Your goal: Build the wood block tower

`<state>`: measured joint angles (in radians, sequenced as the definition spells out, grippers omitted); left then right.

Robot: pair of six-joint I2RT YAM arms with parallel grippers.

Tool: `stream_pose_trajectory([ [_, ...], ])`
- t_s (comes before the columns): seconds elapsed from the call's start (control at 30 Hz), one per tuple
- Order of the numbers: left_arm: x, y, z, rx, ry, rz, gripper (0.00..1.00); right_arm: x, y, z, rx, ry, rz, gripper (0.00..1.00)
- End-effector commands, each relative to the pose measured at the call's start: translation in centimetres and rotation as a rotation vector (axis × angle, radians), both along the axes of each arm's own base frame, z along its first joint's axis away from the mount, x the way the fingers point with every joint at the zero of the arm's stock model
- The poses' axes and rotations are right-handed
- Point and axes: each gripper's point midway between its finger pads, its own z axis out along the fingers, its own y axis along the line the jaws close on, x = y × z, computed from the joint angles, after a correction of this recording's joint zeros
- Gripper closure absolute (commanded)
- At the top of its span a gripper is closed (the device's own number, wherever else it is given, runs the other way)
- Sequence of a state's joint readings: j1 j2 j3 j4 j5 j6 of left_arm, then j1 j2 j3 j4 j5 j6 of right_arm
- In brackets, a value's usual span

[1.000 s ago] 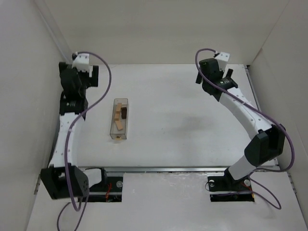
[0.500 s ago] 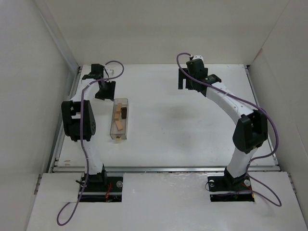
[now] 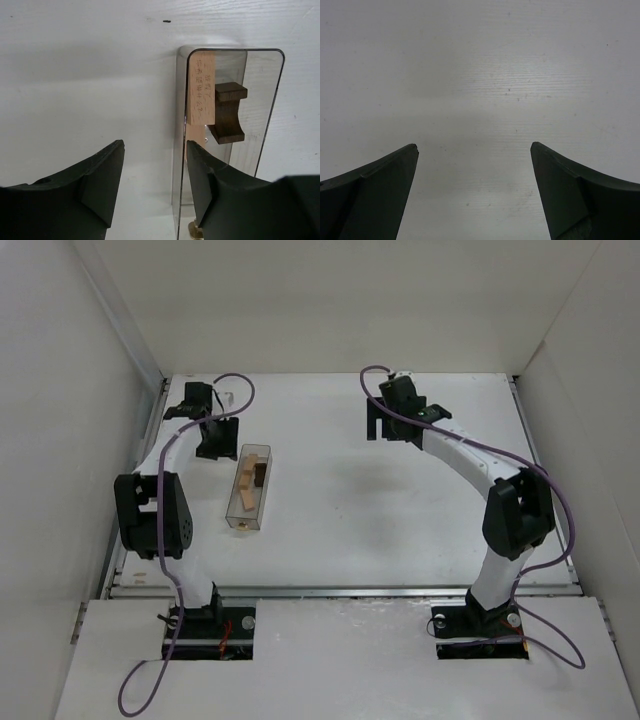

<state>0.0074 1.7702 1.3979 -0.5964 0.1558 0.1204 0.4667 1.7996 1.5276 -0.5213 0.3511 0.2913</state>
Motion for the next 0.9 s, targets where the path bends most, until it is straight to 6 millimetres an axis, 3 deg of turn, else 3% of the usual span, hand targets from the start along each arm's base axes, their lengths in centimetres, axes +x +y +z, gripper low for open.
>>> stream_pose_trajectory([
  [0.0,-0.1,0.2,3.3,0.007,-0.095,0.038,0.51,-0.5,-0.1,1.3,0.001,-0.032,-0.017,0.00],
  [0.1,-0.1,-0.1,5.0,0.013,-0.161,0.018,0.51,-0.7,-0.2,1.0,-0.003,-0.024,-0.017,0.00],
  [0.17,-0.7,-1.1,4.5,0.048,-0.139,-0.017,0.51,-1.0,0.2,0.6,-0.007,-0.016,-0.007,0.00],
  [0.23,-2.1,-1.1,1.3,0.066,-0.019,-0.022,0.54,-1.0,0.1,1.0,-0.003,-0.024,-0.007,0.00],
  [0.33,-3.4,-1.1,-1.5,0.065,0.057,-0.015,0.60,-1.4,-0.1,0.7,-0.007,-0.016,-0.007,0.00],
  [0.53,-2.8,0.4,-4.0,0.146,0.091,0.029,0.77,-1.4,-0.1,1.1,-0.003,-0.024,-0.007,0.00],
  [0.6,-2.2,0.5,-4.0,0.153,0.088,0.043,0.83,-1.6,-0.3,0.8,-0.013,-0.019,-0.014,0.00],
  [0.7,-1.7,0.5,-4.3,0.149,0.091,0.051,0.99,-1.8,-0.5,0.8,-0.014,-0.018,-0.014,0.00],
  [0.8,-0.3,0.8,-3.4,0.183,0.050,0.063,1.00,-1.8,-0.9,1.5,-0.020,-0.043,-0.031,0.00],
  [0.87,1.1,1.6,-1.8,0.329,-0.016,0.079,1.00,-2.0,-1.2,1.2,-0.030,-0.038,-0.038,0.00],
])
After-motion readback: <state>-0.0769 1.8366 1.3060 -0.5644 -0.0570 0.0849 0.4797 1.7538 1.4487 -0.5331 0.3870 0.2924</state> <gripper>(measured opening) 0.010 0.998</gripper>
